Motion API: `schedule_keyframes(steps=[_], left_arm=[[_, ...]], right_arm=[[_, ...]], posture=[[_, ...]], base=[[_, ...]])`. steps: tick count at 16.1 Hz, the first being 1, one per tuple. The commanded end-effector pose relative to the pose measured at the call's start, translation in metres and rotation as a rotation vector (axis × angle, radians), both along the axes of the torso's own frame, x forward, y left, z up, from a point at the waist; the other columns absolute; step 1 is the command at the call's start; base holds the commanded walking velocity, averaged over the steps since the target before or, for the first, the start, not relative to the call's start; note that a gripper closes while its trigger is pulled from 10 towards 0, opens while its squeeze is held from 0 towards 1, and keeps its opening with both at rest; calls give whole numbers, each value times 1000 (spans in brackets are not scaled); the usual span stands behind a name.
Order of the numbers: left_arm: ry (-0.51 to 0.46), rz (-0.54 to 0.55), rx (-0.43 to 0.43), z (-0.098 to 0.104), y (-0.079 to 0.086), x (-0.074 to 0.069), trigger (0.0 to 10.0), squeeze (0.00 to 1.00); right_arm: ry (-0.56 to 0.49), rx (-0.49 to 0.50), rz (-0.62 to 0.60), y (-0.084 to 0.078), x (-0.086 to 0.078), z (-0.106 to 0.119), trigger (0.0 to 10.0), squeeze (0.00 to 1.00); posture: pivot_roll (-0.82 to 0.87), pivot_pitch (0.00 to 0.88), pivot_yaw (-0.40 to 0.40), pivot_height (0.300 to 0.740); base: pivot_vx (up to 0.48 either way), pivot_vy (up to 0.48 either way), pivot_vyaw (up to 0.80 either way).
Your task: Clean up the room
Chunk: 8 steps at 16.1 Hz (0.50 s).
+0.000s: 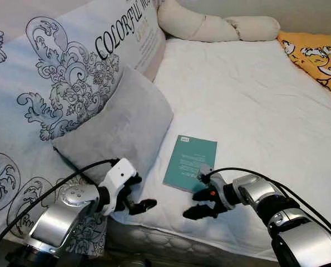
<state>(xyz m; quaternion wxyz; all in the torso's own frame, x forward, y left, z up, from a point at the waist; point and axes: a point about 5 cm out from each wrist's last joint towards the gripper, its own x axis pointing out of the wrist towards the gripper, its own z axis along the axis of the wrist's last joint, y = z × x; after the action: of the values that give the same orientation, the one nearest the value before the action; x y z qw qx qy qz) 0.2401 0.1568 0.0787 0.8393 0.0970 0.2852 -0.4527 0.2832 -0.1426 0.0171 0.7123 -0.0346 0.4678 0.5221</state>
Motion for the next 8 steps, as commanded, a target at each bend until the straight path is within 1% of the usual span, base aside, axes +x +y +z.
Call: schedule_keyframes(steps=[1,2,3,5,8], left_arm=[[13,-20,1,1,-1,-2,10000,263],[18,-23,0,1,-1,-2,10000,263],[22,-25,-1,1,-1,-2,10000,267],[29,-29,0,1,-2,-2,10000,267],[46,-39,-3,1,-2,-2,10000,267]], right_arm=[[-9,-47,-5,-7,-1,-3,10000,1000],[-15,-59,-8,-8,-1,-3,10000,1000],[-37,-54,-29,-8,1,-2,10000,1000],[-66,-36,-24,-7,4,1,10000,1000],[-98,-71,-23,-10,6,1,10000,1000]], posture=[[160,0,35,740],[160,0,35,740],[156,0,35,740],[154,0,38,740],[152,0,40,740]], base=[[0,0,0],[0,0,0],[0,0,0],[0,0,0],[0,0,0]])
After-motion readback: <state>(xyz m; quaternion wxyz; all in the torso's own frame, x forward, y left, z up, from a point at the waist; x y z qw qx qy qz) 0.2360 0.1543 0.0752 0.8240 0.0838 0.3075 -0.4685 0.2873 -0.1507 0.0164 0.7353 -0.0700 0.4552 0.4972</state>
